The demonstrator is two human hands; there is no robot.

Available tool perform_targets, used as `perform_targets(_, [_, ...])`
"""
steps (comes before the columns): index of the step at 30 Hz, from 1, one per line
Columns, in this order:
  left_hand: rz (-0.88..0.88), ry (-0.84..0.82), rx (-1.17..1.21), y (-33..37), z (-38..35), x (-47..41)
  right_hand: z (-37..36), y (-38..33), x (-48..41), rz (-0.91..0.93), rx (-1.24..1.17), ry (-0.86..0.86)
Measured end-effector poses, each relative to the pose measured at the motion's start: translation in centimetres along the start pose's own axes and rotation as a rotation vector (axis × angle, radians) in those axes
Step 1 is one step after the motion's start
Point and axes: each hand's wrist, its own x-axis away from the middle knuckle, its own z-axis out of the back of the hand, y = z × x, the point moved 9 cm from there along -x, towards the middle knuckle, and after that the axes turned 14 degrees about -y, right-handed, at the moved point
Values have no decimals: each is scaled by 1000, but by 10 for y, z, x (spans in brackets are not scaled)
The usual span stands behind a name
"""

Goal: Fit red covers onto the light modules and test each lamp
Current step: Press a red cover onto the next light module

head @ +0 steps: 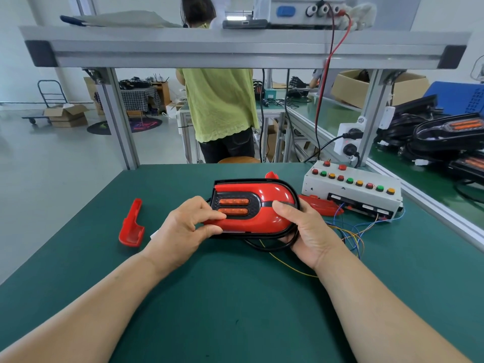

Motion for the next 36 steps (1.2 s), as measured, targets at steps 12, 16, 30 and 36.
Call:
perform_targets(12, [75, 7, 84, -12, -2, -1, 5, 2, -2, -3, 44, 41])
perform_targets(16, [101, 2, 91, -18, -3, -2, 6, 2, -3, 3, 33, 45])
perform_targets(30, [386, -119, 612, -48, -24, -6, 11, -3, -2, 11, -21, 52])
perform_targets(36, [418, -320, 922, -38, -42, -3, 8, -3, -1, 9, -55, 14])
